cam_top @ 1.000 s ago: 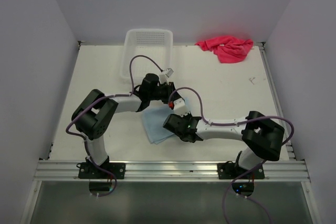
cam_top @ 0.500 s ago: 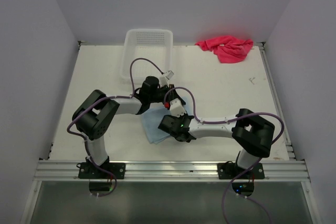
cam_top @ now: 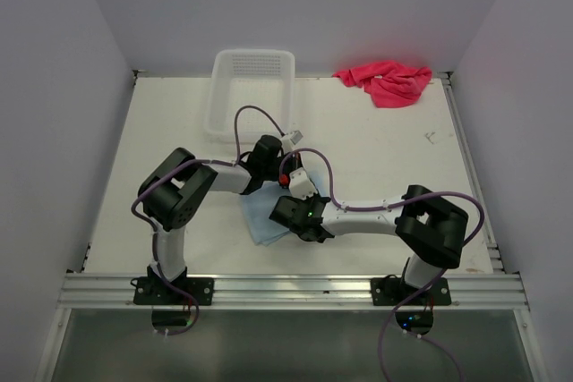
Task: Roll the towels
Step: Roll the towel
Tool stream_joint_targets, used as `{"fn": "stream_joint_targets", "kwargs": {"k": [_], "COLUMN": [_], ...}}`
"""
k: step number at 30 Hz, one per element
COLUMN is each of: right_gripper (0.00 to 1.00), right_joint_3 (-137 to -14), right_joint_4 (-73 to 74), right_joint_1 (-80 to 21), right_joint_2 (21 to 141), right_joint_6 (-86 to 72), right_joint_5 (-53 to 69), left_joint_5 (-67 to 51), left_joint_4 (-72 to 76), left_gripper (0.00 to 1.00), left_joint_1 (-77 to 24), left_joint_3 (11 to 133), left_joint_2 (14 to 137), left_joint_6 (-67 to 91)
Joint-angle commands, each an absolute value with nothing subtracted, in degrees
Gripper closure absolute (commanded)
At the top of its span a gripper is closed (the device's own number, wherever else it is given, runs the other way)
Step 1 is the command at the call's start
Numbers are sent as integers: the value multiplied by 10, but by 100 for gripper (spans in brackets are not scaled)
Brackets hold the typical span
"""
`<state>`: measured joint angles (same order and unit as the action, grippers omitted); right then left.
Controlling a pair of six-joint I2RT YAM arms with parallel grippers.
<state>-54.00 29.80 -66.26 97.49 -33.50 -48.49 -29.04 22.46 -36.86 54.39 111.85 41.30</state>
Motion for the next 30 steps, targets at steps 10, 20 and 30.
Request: {"fn": "stream_joint_targets", "kwargs": {"k": [10, 20, 30], "right_gripper": [51, 41, 43], "right_joint_3": [-484, -342, -299], "right_joint_4": [266, 68, 4], "right_joint_1": [-632, -459, -420], "right_joint_2": [764, 625, 688], "right_joint_6": [-346, -406, -442], "right_joint_5": [-413, -114, -39], "left_joint_5": [-231, -229, -229], "left_joint_4": [164, 172, 179], "left_gripper": [100, 100, 100], "left_joint_1": [-360, -355, -350], "left_joint_3": [518, 495, 479], "left_joint_2": [1130, 1120, 1109], "left_joint_6": [377, 376, 376]}}
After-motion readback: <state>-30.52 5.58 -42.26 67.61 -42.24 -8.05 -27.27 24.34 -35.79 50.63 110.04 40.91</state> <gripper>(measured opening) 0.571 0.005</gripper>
